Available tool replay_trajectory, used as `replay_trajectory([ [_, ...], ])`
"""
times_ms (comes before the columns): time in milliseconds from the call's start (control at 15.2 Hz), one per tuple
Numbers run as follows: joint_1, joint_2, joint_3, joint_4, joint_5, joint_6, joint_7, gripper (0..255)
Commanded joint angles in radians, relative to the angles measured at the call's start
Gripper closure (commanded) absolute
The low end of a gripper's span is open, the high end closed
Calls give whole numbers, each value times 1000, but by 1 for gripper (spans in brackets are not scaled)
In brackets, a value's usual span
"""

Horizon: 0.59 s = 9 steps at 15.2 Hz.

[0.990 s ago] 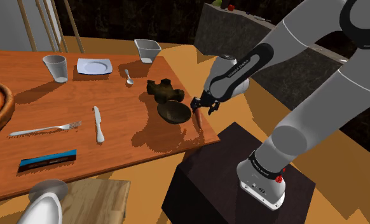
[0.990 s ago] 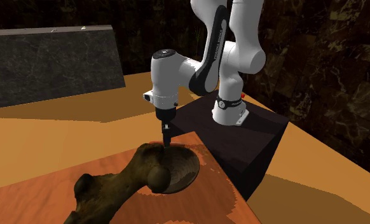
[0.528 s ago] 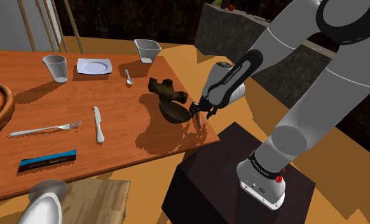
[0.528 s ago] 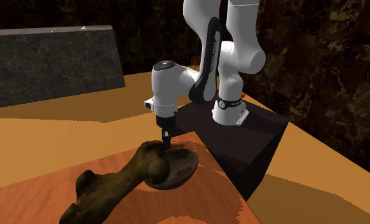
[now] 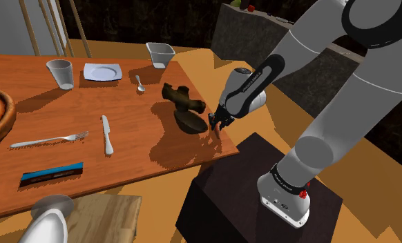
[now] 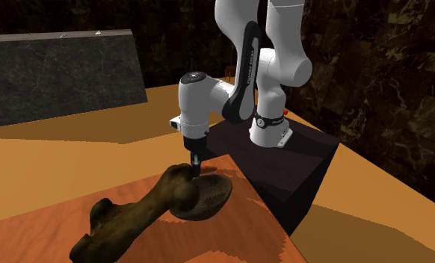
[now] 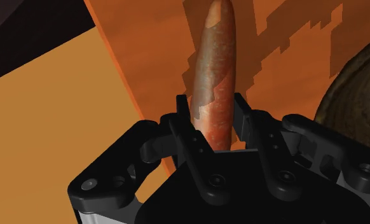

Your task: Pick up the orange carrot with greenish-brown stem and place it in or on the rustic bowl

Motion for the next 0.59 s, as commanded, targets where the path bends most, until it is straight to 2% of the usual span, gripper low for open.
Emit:
replay_trajectory([
  [0,0,0,0,0,0,0,0,255],
  [528,0,-20,3,-3,6,-17,-4,255],
])
